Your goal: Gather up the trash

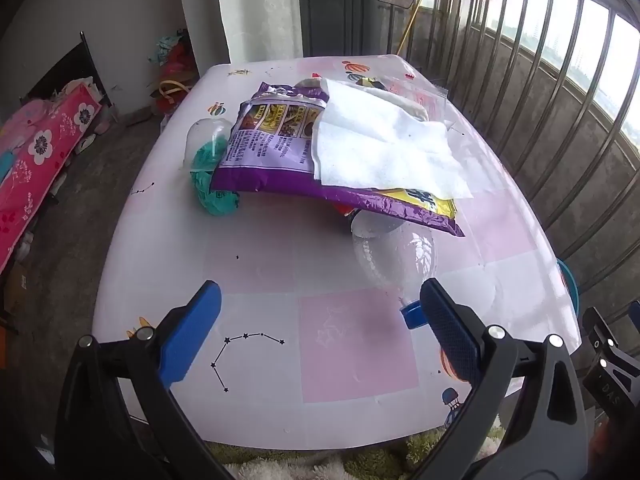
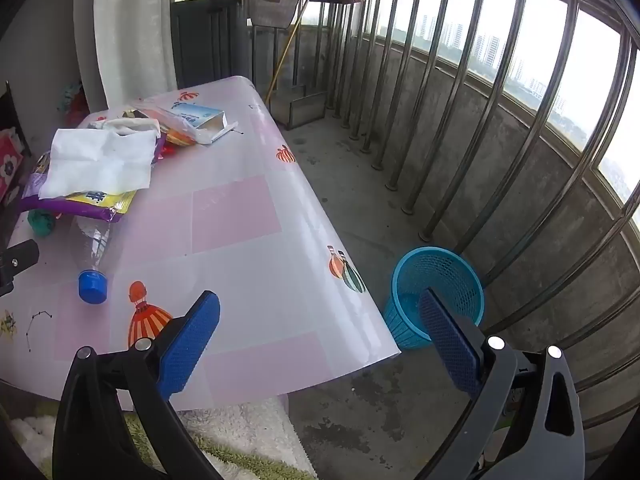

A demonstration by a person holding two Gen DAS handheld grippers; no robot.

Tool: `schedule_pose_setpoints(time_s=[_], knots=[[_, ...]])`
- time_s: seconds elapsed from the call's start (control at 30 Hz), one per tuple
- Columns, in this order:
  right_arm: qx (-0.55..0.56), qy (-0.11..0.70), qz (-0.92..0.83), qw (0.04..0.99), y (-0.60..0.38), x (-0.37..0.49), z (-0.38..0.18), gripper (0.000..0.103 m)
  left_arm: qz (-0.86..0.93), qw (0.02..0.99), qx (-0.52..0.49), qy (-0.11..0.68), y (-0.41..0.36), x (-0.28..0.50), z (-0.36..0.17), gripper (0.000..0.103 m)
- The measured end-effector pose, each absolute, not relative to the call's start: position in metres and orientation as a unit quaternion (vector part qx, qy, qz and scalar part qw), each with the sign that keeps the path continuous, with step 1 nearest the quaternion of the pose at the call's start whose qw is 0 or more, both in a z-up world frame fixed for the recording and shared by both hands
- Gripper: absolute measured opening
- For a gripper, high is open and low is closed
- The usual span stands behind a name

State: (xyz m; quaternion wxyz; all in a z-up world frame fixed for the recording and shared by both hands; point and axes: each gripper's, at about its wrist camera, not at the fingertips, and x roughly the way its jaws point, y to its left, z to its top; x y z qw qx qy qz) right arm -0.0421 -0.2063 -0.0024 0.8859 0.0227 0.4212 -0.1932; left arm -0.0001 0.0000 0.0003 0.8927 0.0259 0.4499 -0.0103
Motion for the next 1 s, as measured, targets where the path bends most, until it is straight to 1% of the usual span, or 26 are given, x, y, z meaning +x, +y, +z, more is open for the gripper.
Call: schedule_pose_setpoints(time_s=[1.0], knots=[[0.021,0.422,-0.188,0.887,-0.2032,-0.0434,-0.0017,0.097,-0.015,0.887,0.032,0.46,-0.004,-0.0005,-0.0041,0.096]])
